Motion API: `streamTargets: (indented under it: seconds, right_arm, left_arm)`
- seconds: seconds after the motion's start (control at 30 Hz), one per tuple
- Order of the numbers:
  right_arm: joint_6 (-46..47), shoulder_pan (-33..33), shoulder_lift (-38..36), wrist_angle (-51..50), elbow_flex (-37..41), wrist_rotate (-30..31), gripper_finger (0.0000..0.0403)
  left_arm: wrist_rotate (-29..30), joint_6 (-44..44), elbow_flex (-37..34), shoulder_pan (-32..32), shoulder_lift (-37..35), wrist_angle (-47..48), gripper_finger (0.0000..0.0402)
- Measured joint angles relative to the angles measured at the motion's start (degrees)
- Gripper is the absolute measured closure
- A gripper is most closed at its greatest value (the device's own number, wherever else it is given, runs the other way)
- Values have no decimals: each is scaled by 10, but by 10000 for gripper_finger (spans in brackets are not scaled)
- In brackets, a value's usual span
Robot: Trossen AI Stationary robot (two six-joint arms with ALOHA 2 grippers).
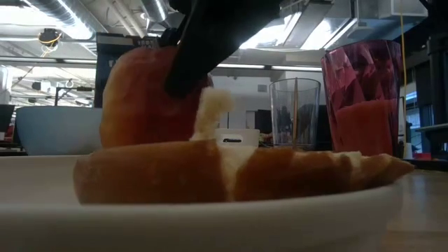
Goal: Arrange a breakfast setting
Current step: Put the red apple into the white plate
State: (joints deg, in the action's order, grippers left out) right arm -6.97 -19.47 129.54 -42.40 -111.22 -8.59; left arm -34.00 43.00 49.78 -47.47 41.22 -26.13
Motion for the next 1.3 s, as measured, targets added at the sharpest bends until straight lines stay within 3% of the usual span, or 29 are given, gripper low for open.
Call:
streamTargets:
  seconds: [1.3]
  right_arm:
    - [-24, -1, 17, 21, 0, -6, 43]
  left_arm:
    - [0, 0, 0, 0, 0, 0, 11]
